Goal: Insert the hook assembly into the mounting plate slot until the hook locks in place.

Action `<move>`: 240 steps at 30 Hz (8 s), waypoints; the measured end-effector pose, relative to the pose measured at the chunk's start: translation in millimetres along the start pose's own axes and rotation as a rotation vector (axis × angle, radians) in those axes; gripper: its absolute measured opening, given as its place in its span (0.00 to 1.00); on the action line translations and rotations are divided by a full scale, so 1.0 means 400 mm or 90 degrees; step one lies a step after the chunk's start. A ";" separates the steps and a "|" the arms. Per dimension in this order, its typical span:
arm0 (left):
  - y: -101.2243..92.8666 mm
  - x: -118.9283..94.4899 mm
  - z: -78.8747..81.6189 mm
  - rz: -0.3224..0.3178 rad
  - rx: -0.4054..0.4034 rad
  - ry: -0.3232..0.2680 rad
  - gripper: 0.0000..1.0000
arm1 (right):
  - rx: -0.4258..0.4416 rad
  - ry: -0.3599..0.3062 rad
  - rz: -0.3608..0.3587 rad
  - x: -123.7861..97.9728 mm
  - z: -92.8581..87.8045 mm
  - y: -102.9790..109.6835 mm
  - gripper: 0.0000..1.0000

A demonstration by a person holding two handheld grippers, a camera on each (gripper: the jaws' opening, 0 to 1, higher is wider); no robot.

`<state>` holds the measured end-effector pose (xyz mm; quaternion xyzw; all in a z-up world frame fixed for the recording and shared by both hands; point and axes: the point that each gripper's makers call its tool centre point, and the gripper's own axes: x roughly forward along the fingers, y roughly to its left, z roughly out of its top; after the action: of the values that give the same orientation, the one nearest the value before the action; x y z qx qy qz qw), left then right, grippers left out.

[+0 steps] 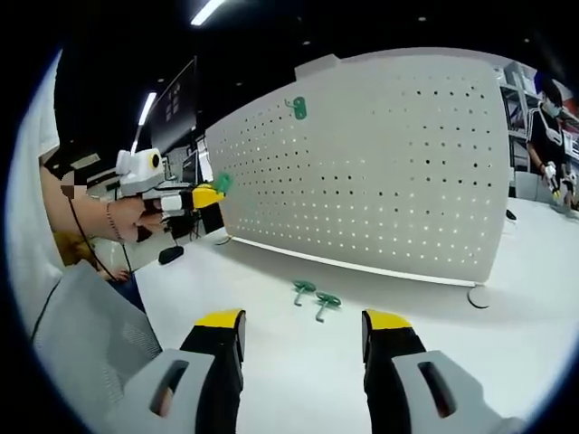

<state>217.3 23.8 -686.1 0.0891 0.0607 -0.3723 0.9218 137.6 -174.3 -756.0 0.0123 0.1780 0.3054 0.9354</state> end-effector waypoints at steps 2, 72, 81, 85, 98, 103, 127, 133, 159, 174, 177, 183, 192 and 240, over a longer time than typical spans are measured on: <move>-0.002 -0.005 0.001 0.003 -0.001 -0.002 0.03 | -0.006 0.005 0.001 0.000 -0.003 0.001 0.50; -0.047 -0.047 0.028 0.036 -0.056 -0.048 0.02 | 0.015 -0.175 0.109 0.011 0.196 0.105 0.44; -0.053 -0.044 0.036 0.032 -0.050 -0.048 0.02 | 0.018 -0.185 0.142 0.051 0.223 0.149 0.44; -0.049 -0.045 0.040 0.035 -0.053 -0.051 0.02 | 0.037 -0.189 0.155 0.067 0.225 0.165 0.44; -0.055 -0.039 0.045 0.030 -0.054 -0.052 0.02 | 0.053 -0.196 0.201 0.111 0.250 0.212 0.42; -0.058 -0.036 0.042 0.030 -0.057 -0.050 0.02 | 0.065 -0.199 0.212 0.124 0.264 0.217 0.41; -0.056 -0.030 0.039 0.038 -0.059 -0.048 0.02 | 0.102 -0.206 0.272 0.192 0.304 0.284 0.35; -0.054 -0.027 0.041 0.037 -0.058 -0.048 0.02 | 0.119 -0.209 0.276 0.210 0.310 0.293 0.33; -0.055 -0.020 0.054 0.038 -0.050 -0.049 0.02 | 0.198 -0.199 0.268 0.268 0.330 0.295 0.14; -0.054 -0.018 0.057 0.040 -0.051 -0.051 0.02 | 0.232 -0.187 0.275 0.284 0.338 0.304 0.04; -0.050 -0.018 0.059 0.044 -0.055 -0.052 0.02 | 0.236 -0.180 0.275 0.288 0.335 0.307 0.03; -0.044 -0.019 0.062 0.050 -0.057 -0.054 0.02 | 0.244 -0.183 0.273 0.292 0.342 0.309 0.02; -0.044 -0.020 0.063 0.050 -0.057 -0.055 0.02 | 0.251 -0.183 0.267 0.291 0.341 0.310 0.01; -0.083 0.002 0.018 -0.010 -0.058 0.003 0.64 | 0.243 -0.182 0.289 0.273 0.351 0.331 0.00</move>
<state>195.3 -1.7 -683.3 0.0473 0.0807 -0.3763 0.9218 192.0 8.3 -642.5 0.2696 0.0914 0.4621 0.8399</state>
